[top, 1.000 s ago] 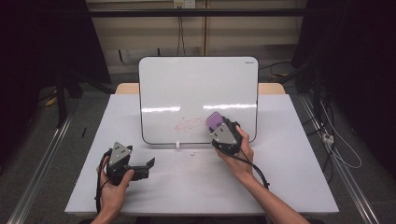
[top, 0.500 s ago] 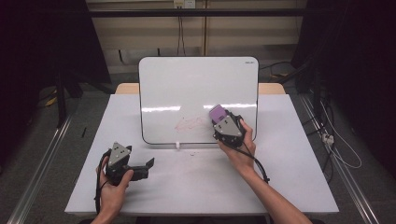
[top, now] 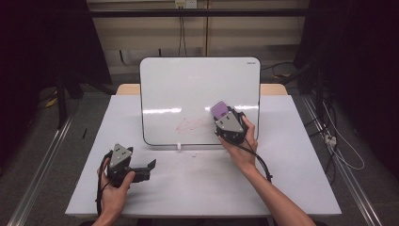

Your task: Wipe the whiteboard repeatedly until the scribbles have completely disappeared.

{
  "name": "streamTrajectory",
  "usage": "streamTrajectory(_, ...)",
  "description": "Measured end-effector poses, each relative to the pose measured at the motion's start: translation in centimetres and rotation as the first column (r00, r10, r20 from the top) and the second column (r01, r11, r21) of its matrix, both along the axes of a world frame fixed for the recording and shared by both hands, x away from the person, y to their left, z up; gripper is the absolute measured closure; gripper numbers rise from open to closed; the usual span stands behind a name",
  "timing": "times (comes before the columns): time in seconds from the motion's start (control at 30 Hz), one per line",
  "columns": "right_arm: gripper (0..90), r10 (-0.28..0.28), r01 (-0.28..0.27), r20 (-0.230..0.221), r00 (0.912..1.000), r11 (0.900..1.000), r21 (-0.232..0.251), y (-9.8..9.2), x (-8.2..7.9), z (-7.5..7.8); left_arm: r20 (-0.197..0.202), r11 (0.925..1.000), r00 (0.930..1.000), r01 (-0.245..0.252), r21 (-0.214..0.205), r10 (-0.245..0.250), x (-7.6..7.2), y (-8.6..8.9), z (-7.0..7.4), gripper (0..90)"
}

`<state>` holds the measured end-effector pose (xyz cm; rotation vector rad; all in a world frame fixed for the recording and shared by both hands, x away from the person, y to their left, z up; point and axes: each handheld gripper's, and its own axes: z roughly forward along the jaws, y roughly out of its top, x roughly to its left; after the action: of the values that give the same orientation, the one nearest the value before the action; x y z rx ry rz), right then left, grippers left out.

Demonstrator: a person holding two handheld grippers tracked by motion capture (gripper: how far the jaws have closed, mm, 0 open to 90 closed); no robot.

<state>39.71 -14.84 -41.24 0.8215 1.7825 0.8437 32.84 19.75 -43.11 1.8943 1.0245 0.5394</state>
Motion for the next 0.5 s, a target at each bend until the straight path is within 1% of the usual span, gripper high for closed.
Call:
streamTrajectory(0.2,41.5,0.034,-0.034,-0.008,0.9994,0.9993,-0.013,1.6,-0.5,-0.7,-0.002,1.0000,1.0000,-0.004,-0.007,0.004,0.1,0.0,-0.1,4.7)
streamTrajectory(0.27,41.5,0.044,-0.045,-0.014,0.9989,0.9988,-0.019,2.0,-0.8,-1.0,-0.001,1.0000,1.0000,-0.005,-0.003,0.005,0.0,0.0,0.0,4.7)
streamTrajectory(0.37,41.5,0.063,-0.063,-0.024,0.9977,0.9979,-0.011,2.8,-1.1,-1.5,0.000,1.0000,1.0000,-0.004,-0.001,0.004,0.0,0.0,0.0,4.7)
streamTrajectory(0.43,41.5,0.084,-0.085,-0.037,0.9958,0.9962,-0.022,3.5,-1.4,-1.9,-0.002,1.0000,1.0000,-0.004,-0.002,0.004,0.0,0.0,0.0,4.7)
streamTrajectory(0.5,41.5,0.102,-0.103,-0.039,0.9940,0.9938,-0.042,4.3,-1.7,-2.3,-0.001,1.0000,1.0000,-0.001,0.000,0.001,0.0,0.0,0.0,4.7)
